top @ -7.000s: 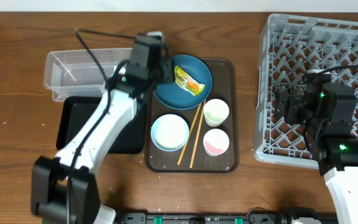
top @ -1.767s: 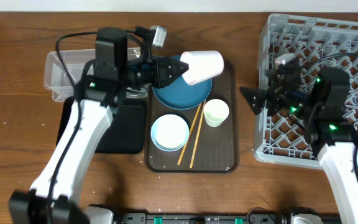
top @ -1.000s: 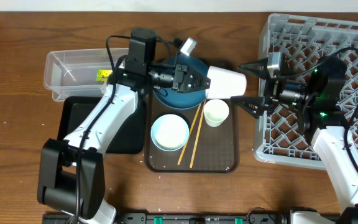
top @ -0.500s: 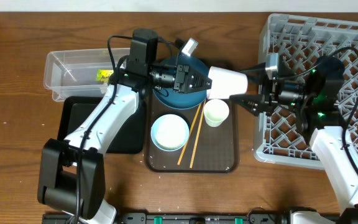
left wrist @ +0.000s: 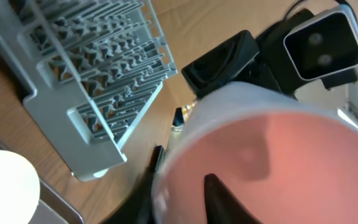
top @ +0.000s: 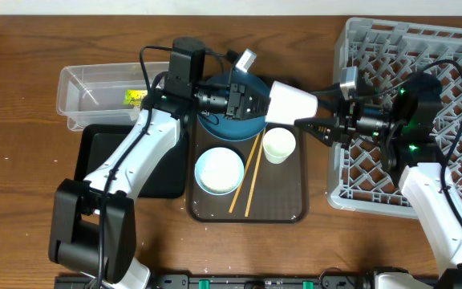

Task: Sort waste into correct bins and load items into the dishwasher rack
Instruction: 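Hand the pink cup from the left gripper to the right gripper, then place the pink cup into the dish rack with the right gripper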

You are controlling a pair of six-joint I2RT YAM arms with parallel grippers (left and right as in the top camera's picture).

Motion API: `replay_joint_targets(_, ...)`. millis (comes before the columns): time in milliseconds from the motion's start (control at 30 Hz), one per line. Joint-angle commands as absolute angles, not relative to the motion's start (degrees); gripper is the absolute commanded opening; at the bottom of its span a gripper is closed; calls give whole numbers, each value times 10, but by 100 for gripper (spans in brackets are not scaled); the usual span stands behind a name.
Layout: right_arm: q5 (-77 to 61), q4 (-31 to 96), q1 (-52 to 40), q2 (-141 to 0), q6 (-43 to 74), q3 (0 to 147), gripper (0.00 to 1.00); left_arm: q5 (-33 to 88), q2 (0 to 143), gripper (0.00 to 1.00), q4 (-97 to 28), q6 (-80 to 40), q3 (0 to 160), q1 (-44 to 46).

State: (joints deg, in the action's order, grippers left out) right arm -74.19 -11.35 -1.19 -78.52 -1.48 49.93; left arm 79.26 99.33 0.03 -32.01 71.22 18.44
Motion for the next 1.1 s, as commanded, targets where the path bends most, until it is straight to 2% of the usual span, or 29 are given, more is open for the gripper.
replay_joint_targets(0,-673,-99,0,-787,32,509,39,745,989,33,-26,-288,716,179)
replay_joint_targets(67,-637,-76,10,-788,39,509,27,651,988,34,-93,-243,716,173)
replay_joint_targets(133,-576,-37,20,-786,38,509,10,512,988,36,-174,-194,716,170)
replay_joint_targets(200,-504,-1,28,-786,38,510,1,383,984,37,-231,-180,716,170)
replay_joint_targets(400,-355,106,59,-758,38,526,1,232,927,37,-305,-147,716,167)
replay_joint_targets(600,-153,286,106,-717,38,618,1,93,846,37,-356,-146,716,163)
replay_joint_targets(800,41,422,170,-731,63,699,1,70,817,37,-371,-146,716,163)
replay_joint_targets(1067,67,465,305,-788,75,720,1,70,820,37,-373,-146,716,163)
